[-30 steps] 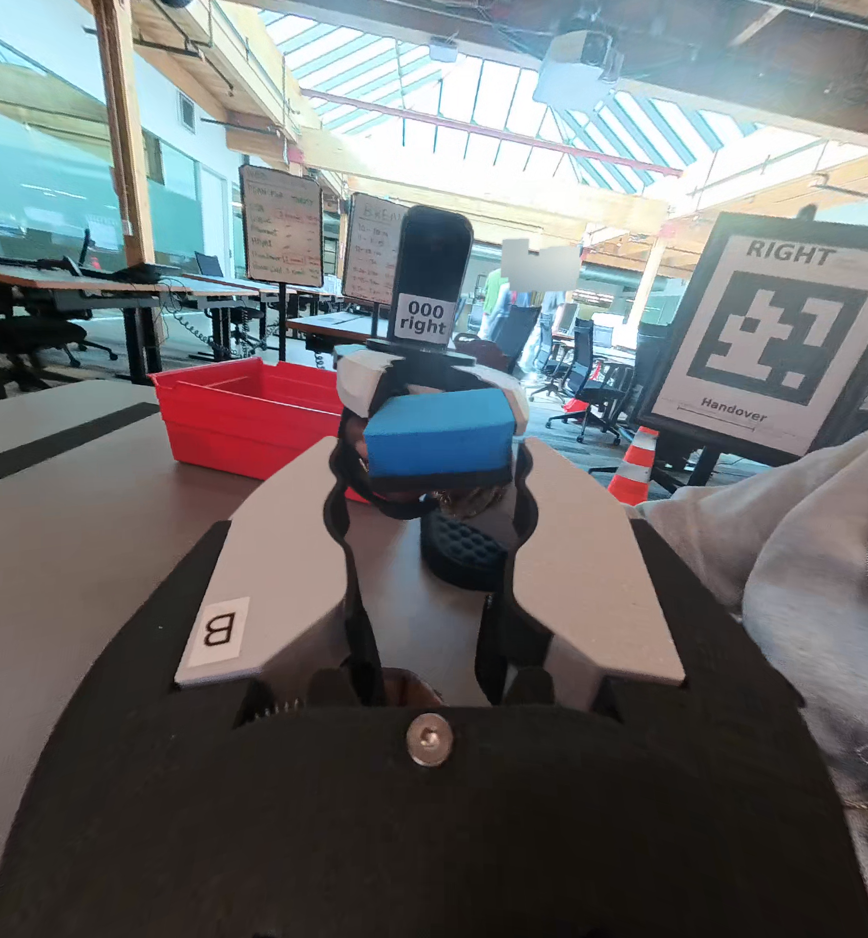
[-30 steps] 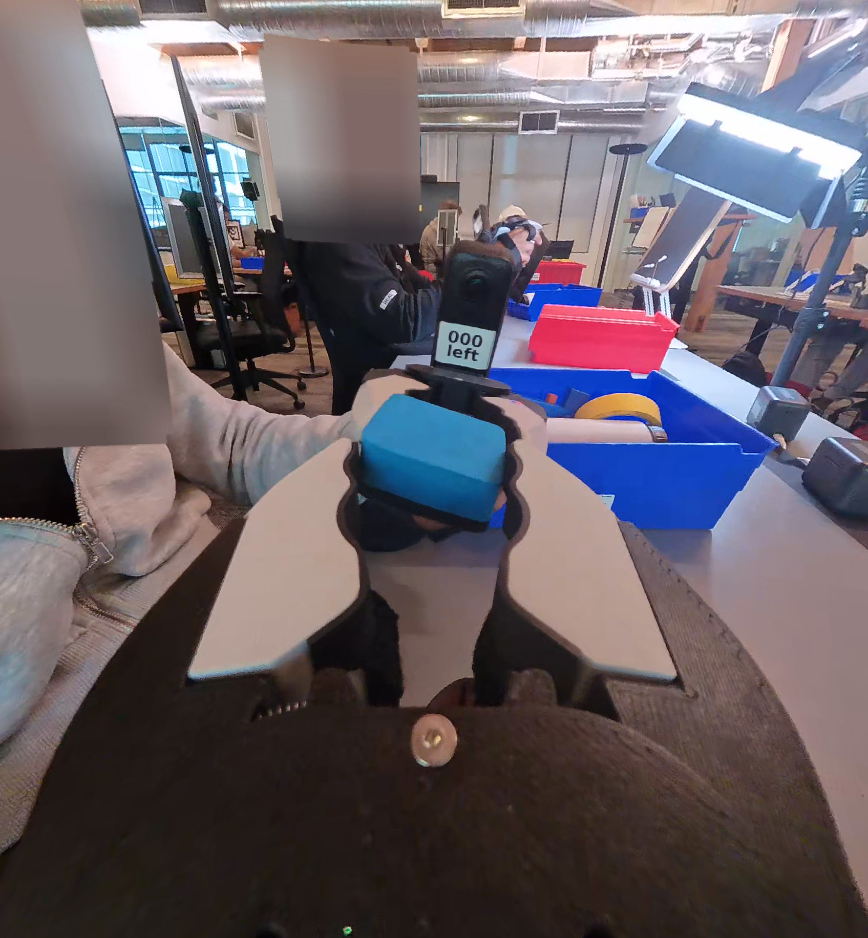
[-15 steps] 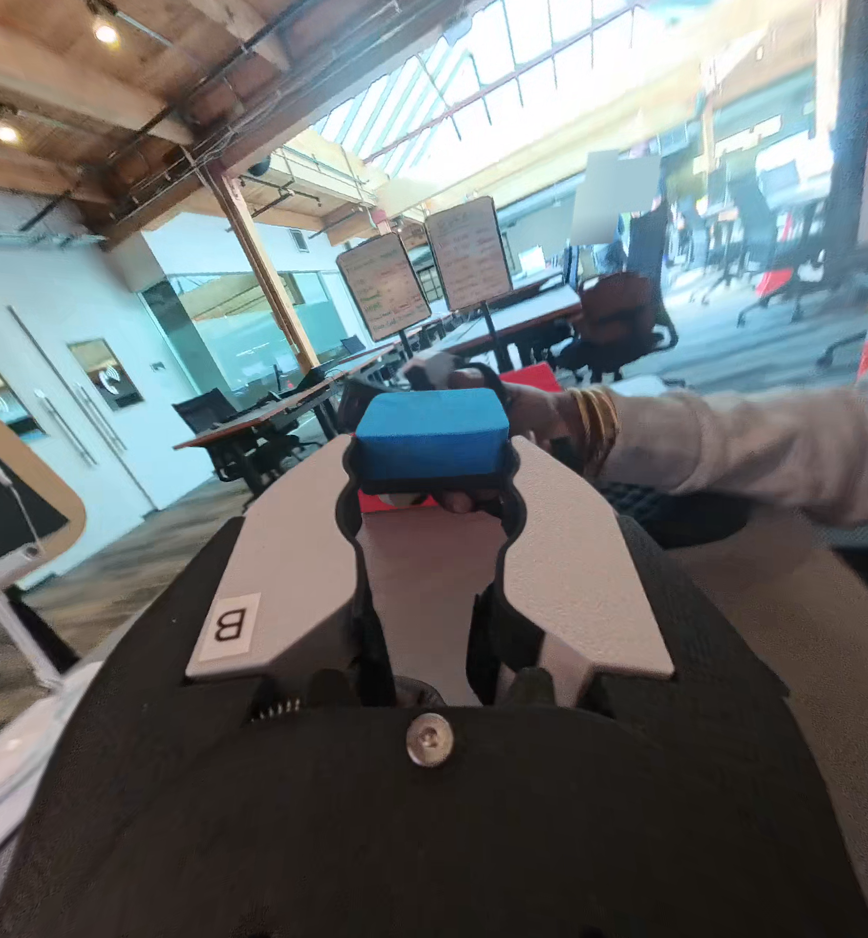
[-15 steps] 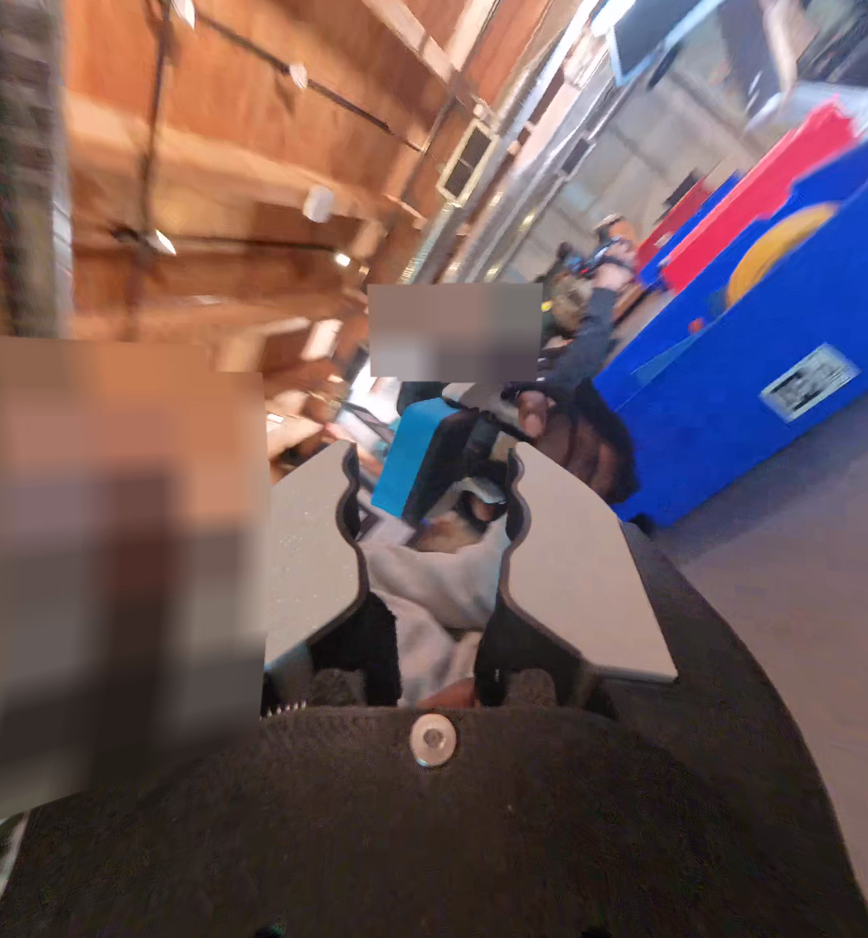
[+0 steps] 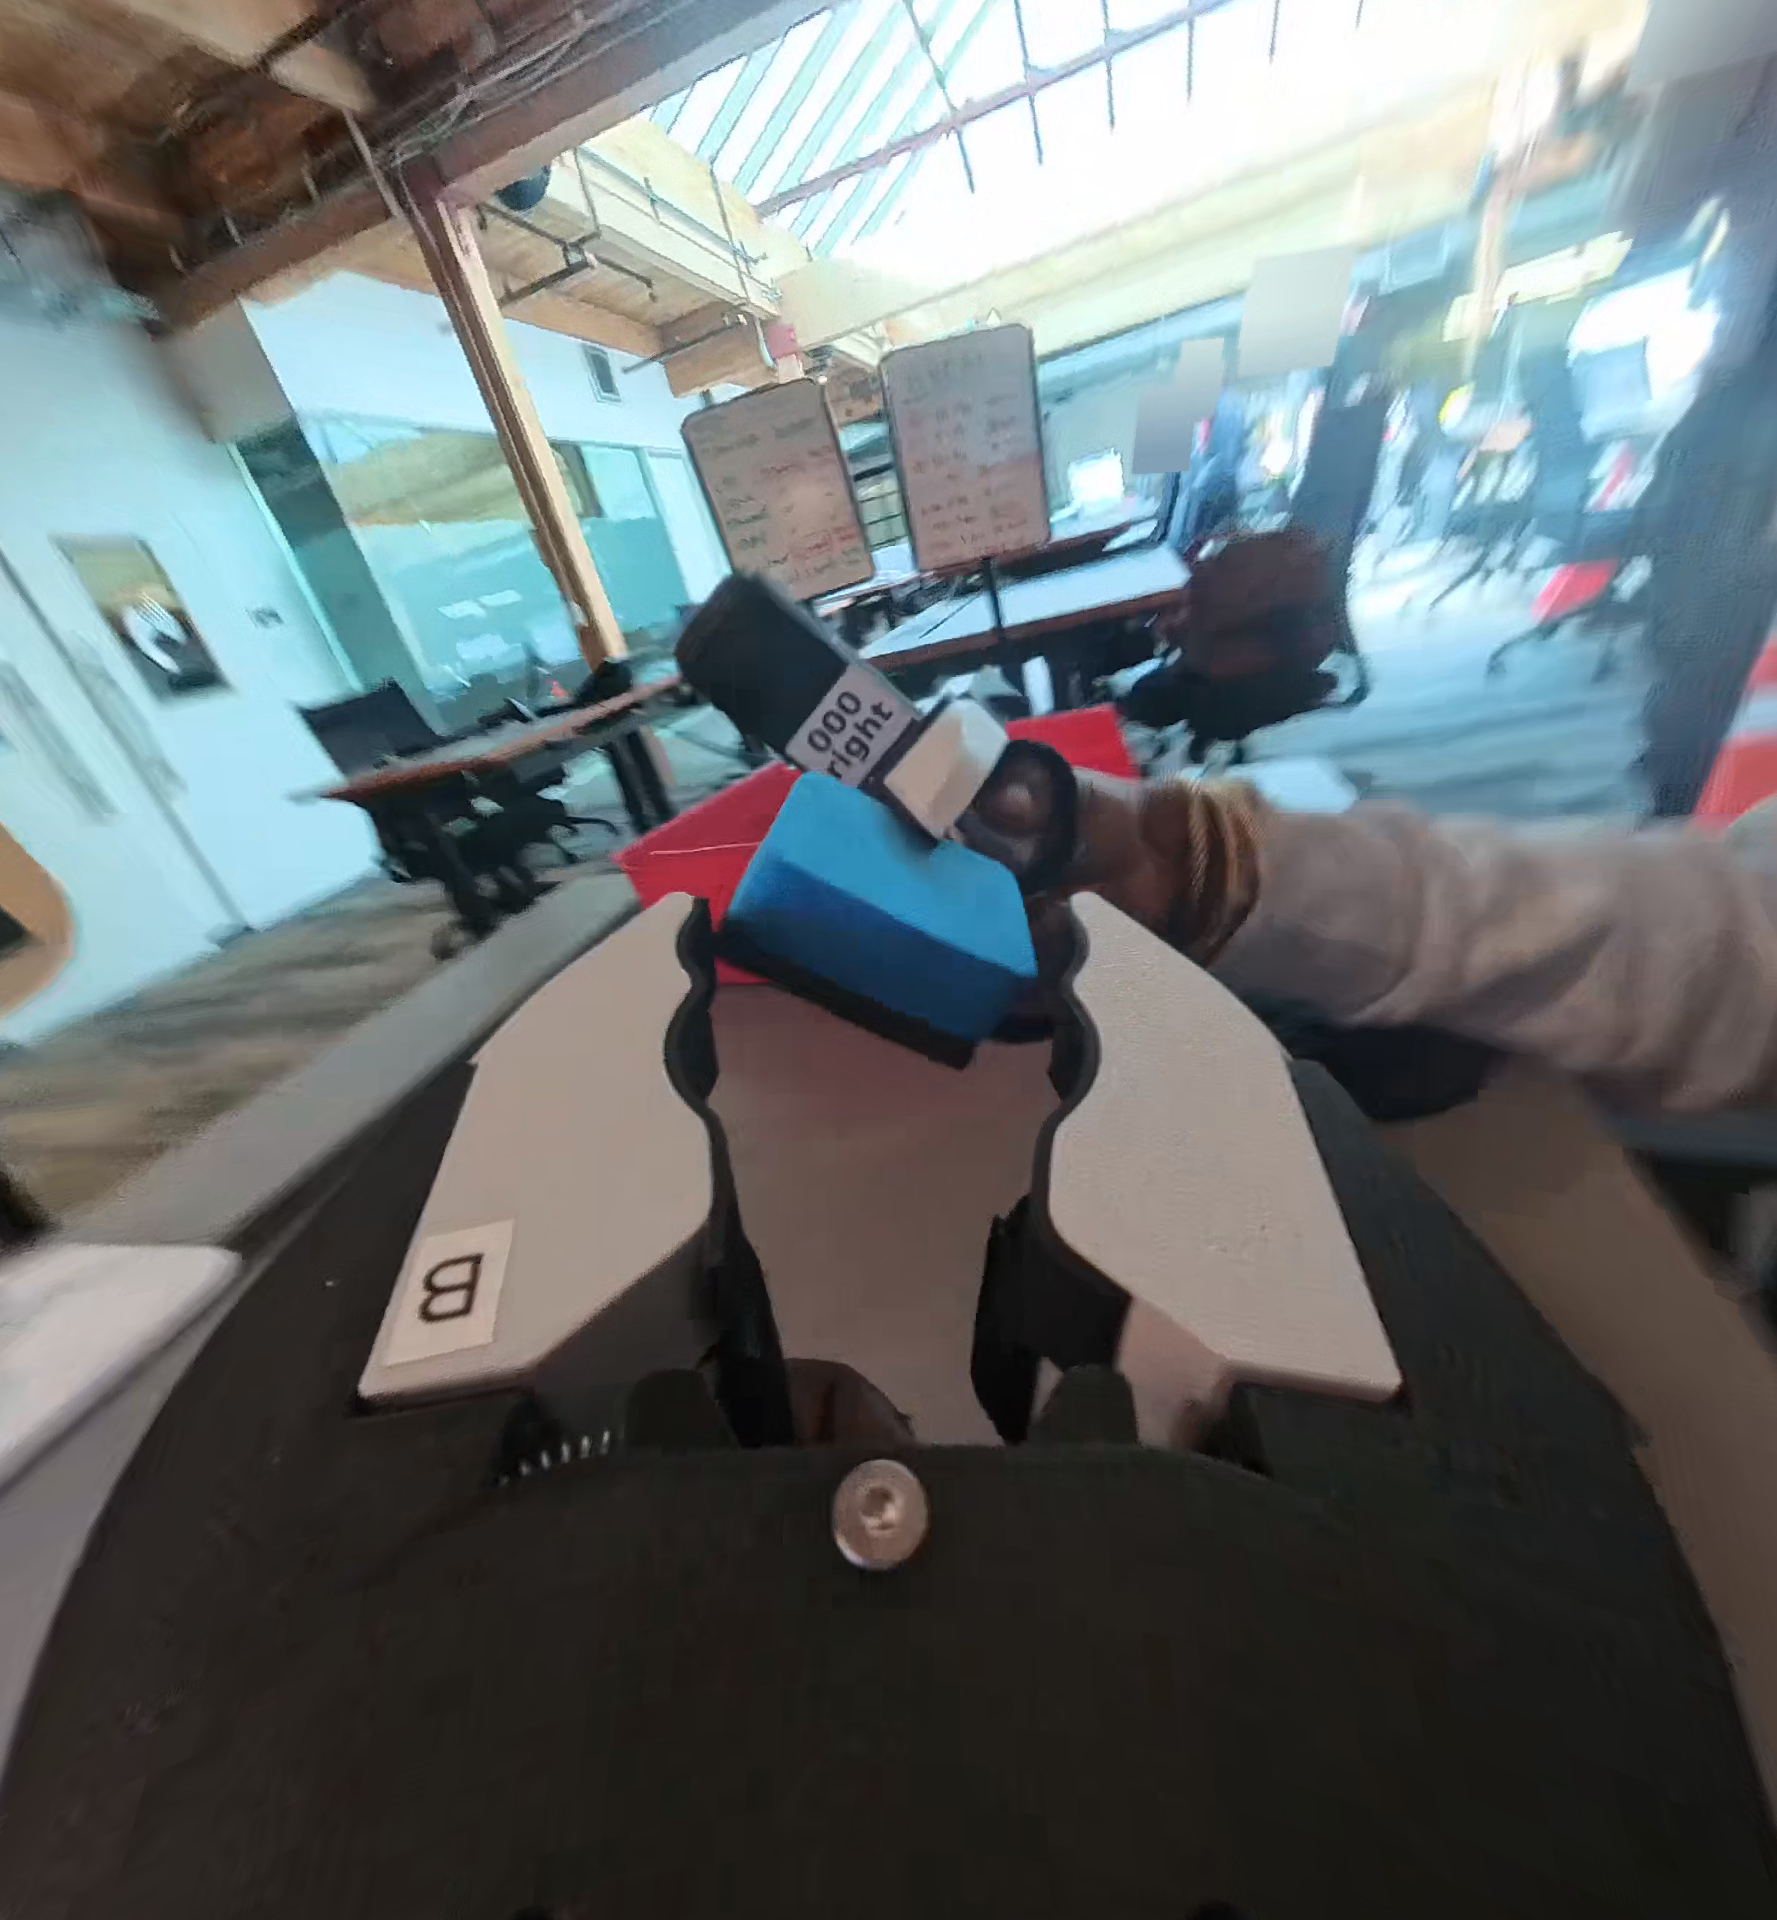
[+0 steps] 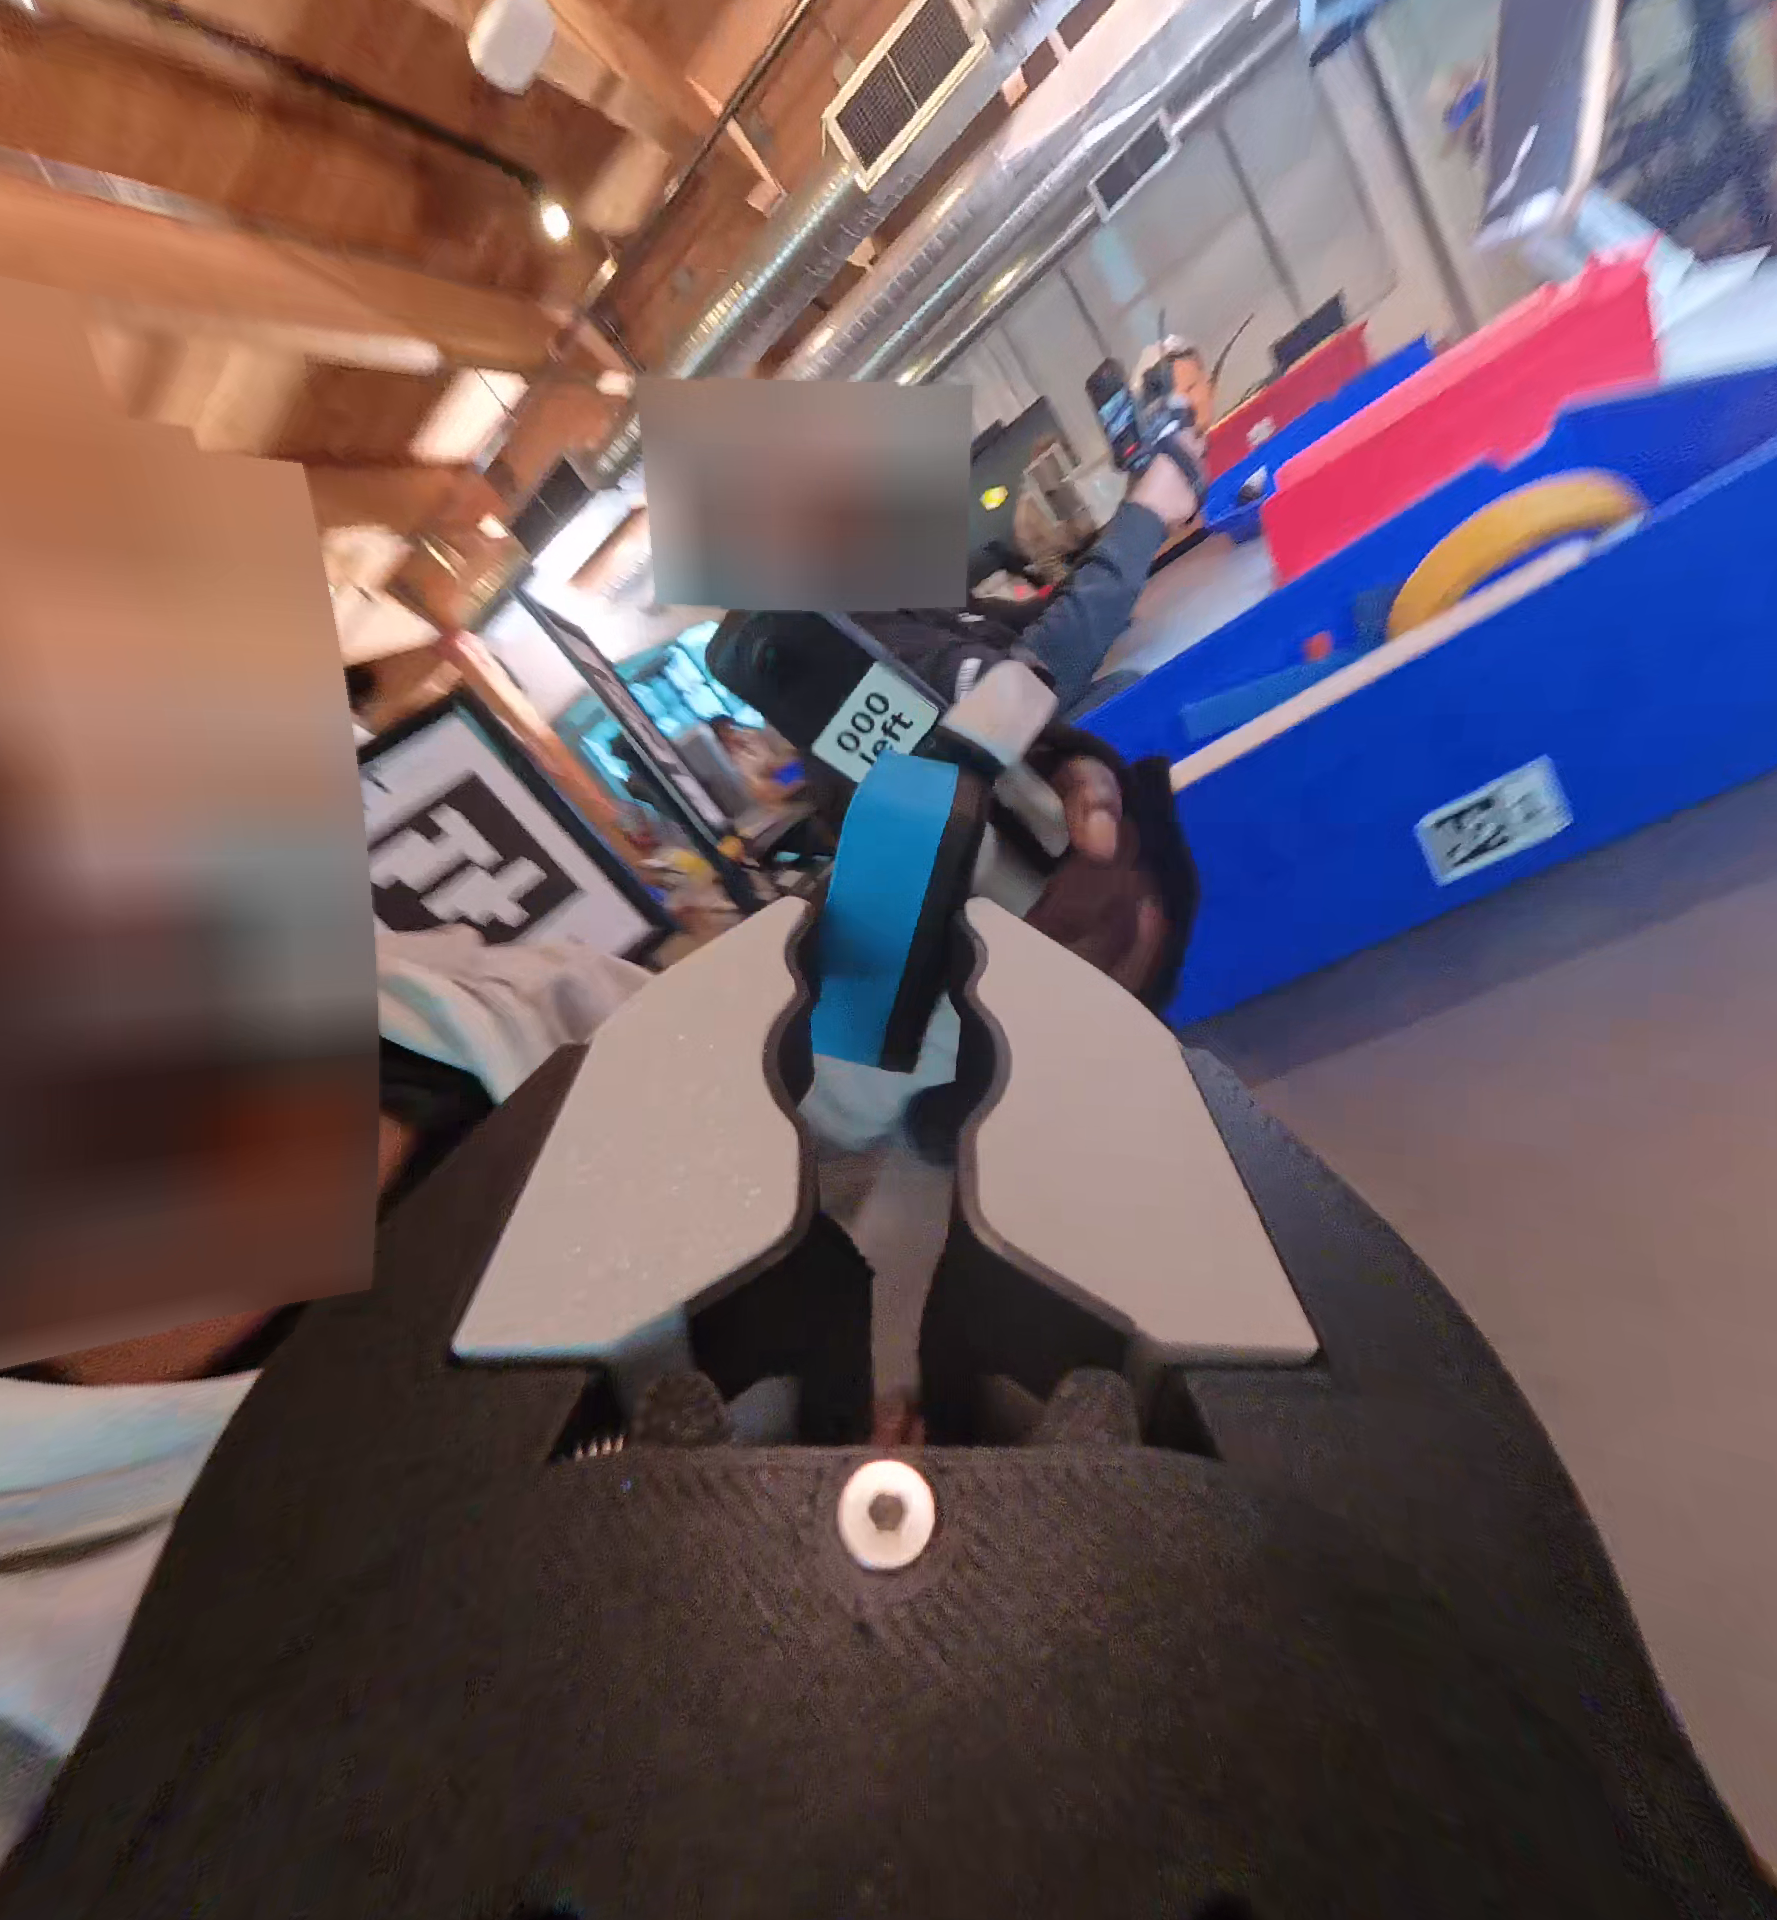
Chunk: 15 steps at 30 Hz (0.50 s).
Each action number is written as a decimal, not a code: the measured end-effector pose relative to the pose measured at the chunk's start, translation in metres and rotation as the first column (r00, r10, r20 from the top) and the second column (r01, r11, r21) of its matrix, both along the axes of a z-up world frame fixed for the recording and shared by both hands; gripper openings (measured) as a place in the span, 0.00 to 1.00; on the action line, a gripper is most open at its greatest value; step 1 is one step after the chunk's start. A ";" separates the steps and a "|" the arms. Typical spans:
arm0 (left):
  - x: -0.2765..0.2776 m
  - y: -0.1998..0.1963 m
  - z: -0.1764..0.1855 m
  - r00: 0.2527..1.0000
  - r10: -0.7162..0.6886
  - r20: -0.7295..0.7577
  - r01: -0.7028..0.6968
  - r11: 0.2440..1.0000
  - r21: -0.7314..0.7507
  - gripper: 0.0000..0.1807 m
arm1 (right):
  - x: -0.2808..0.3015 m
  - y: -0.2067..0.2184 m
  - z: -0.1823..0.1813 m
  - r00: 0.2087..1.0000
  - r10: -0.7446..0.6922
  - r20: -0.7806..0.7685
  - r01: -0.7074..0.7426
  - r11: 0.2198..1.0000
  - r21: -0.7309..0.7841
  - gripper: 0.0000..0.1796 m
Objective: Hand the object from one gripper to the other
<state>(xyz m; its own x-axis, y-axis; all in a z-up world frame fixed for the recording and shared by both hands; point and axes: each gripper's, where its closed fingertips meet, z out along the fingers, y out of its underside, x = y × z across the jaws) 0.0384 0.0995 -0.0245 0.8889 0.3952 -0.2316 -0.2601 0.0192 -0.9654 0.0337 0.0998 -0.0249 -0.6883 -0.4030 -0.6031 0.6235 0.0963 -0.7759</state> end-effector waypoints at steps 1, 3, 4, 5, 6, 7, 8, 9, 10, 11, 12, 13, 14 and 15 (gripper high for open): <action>0.000 -0.001 0.002 0.995 -0.039 0.094 0.035 0.998 0.044 0.36 | 0.000 0.000 0.003 0.995 -0.040 -0.095 0.039 0.999 -0.020 0.13; -0.002 -0.004 0.004 0.961 -0.119 0.249 0.090 0.988 0.127 0.38 | 0.002 0.001 0.008 0.944 -0.128 -0.305 0.113 0.991 -0.065 0.13; -0.001 -0.004 0.005 0.944 -0.159 0.290 0.114 0.980 0.166 0.37 | 0.004 0.001 0.010 0.907 -0.160 -0.390 0.139 0.987 -0.082 0.13; 0.001 -0.004 0.008 0.934 -0.194 0.301 0.137 0.970 0.199 0.35 | 0.006 0.001 0.012 0.872 -0.182 -0.454 0.155 0.983 -0.097 0.13; 0.004 -0.004 0.010 0.930 -0.216 0.296 0.153 0.963 0.220 0.32 | 0.008 0.001 0.013 0.846 -0.196 -0.496 0.164 0.980 -0.109 0.13; 0.005 -0.004 0.011 0.932 -0.219 0.290 0.159 0.963 0.219 0.28 | 0.009 0.001 0.013 0.828 -0.206 -0.522 0.168 0.978 -0.120 0.13; 0.005 -0.004 0.009 0.936 -0.206 0.287 0.152 0.968 0.199 0.25 | 0.010 0.001 0.014 0.817 -0.213 -0.536 0.168 0.977 -0.132 0.13; 0.005 -0.003 0.006 0.940 -0.195 0.280 0.150 0.974 0.172 0.21 | 0.011 0.000 0.015 0.811 -0.218 -0.543 0.167 0.976 -0.141 0.13; 0.007 -0.003 0.005 0.944 -0.197 0.266 0.159 0.974 0.159 0.17 | 0.011 0.001 0.015 0.808 -0.220 -0.546 0.167 0.975 -0.145 0.13; 0.009 -0.002 0.007 0.945 -0.207 0.253 0.169 0.972 0.166 0.13 | 0.011 0.000 0.015 0.806 -0.221 -0.549 0.170 0.975 -0.142 0.13; 0.009 -0.002 0.007 0.945 -0.213 0.248 0.172 0.969 0.176 0.13 | 0.011 0.000 0.015 0.806 -0.222 -0.549 0.171 0.975 -0.143 0.13; 0.010 -0.002 0.008 0.944 -0.220 0.247 0.178 0.967 0.183 0.13 | 0.011 0.001 0.015 0.807 -0.222 -0.547 0.168 0.975 -0.147 0.13; 0.010 -0.002 0.008 0.944 -0.222 0.243 0.180 0.966 0.183 0.13 | 0.011 0.001 0.016 0.811 -0.221 -0.542 0.165 0.975 -0.150 0.13; 0.010 -0.002 0.008 0.950 -0.215 0.227 0.177 0.968 0.176 0.13 | 0.011 0.001 0.017 0.819 -0.219 -0.531 0.161 0.975 -0.154 0.13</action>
<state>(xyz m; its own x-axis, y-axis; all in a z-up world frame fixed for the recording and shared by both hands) 0.0483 0.0974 -0.0163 0.9741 0.2208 0.0491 0.0049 0.1967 -0.9804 0.0452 0.1005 -0.0083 -0.9609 -0.2663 -0.0754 0.0984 -0.0740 -0.9924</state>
